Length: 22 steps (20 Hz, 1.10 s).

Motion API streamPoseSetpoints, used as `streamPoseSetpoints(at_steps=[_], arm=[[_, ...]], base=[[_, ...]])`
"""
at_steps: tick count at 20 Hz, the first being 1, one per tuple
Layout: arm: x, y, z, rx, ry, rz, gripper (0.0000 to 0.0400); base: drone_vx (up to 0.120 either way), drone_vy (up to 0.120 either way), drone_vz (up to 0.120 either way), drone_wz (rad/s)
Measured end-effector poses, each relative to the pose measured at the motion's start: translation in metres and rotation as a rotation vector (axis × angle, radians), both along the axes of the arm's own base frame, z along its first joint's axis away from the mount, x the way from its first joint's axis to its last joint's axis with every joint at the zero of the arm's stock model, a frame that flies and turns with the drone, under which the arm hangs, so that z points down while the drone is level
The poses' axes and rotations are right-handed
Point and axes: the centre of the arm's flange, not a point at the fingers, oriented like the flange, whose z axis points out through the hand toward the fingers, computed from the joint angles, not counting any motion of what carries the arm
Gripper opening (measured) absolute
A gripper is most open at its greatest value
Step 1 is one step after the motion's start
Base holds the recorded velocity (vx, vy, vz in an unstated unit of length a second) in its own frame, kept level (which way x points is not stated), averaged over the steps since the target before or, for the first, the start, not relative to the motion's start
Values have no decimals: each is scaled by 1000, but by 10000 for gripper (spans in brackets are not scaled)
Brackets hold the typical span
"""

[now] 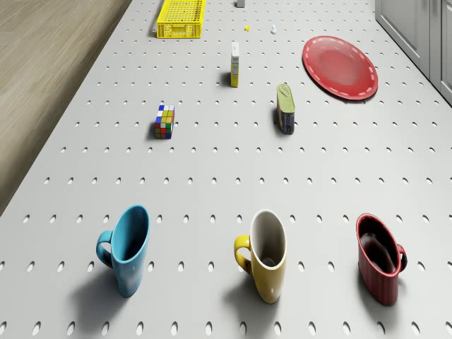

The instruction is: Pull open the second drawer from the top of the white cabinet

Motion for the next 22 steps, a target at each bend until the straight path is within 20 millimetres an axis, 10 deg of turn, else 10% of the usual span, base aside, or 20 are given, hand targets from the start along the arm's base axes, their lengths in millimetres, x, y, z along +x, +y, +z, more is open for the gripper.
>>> streamPoseSetpoints(at_steps=[7,14,22], arm=[[1,-4,15,46,-5,-2,301],[2,-84,-31,1023,4,7,306],[3,-98,-68,1438,6,11,302]], base=[[0,0,0,0],[80,-86,17,0],[120,-120,120,0]])
